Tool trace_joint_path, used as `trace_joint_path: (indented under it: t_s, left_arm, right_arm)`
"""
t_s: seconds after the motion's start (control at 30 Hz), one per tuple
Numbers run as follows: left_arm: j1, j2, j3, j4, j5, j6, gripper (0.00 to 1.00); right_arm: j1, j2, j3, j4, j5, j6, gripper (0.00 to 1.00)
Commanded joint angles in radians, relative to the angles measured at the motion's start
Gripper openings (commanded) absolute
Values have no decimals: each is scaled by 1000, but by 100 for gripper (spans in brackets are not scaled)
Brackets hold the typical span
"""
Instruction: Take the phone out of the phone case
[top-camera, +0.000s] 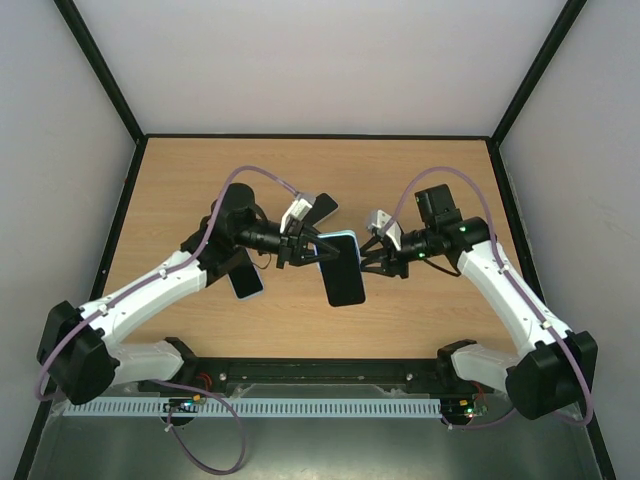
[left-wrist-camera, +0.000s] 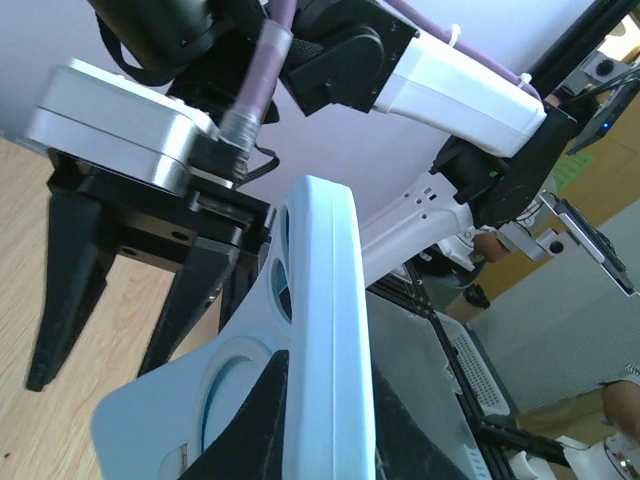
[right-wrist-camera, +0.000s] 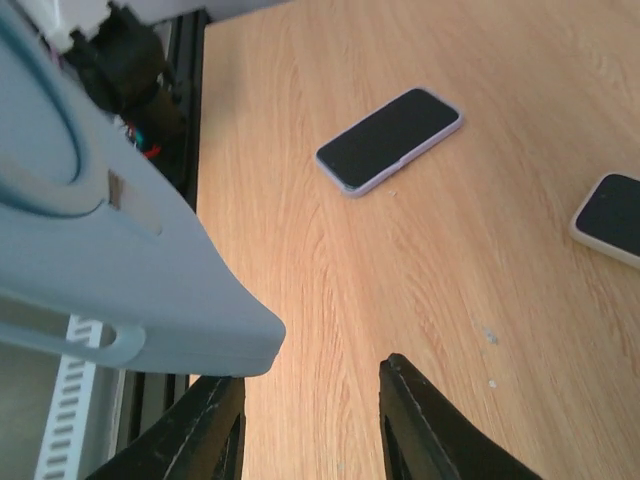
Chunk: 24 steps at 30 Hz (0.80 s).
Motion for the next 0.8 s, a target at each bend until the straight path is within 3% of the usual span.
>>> trace_joint_path:
  t_s: [0.0, 0.17, 0.37, 0.5, 0.77]
  left_arm:
    - [-48, -22, -26, -15, 196, -66, 3]
    - [-45, -14, -27, -87, 95, -3, 3]
    - [-9, -26, -40, -51, -35, -26, 3]
    - [8, -8, -35, -38, -57, -33, 3]
    - [8, 29, -52, 6, -60, -39, 3]
  right_arm:
    - [-26, -6, 11, 328, -73, 232, 36]
    - [-26, -6, 44, 269, -165, 236, 46]
    - [-25, -22, 69, 32, -255, 32, 54]
    - [-25, -39, 69, -27, -284, -15, 56]
    - [-25, -39, 68, 165, -303, 245, 53]
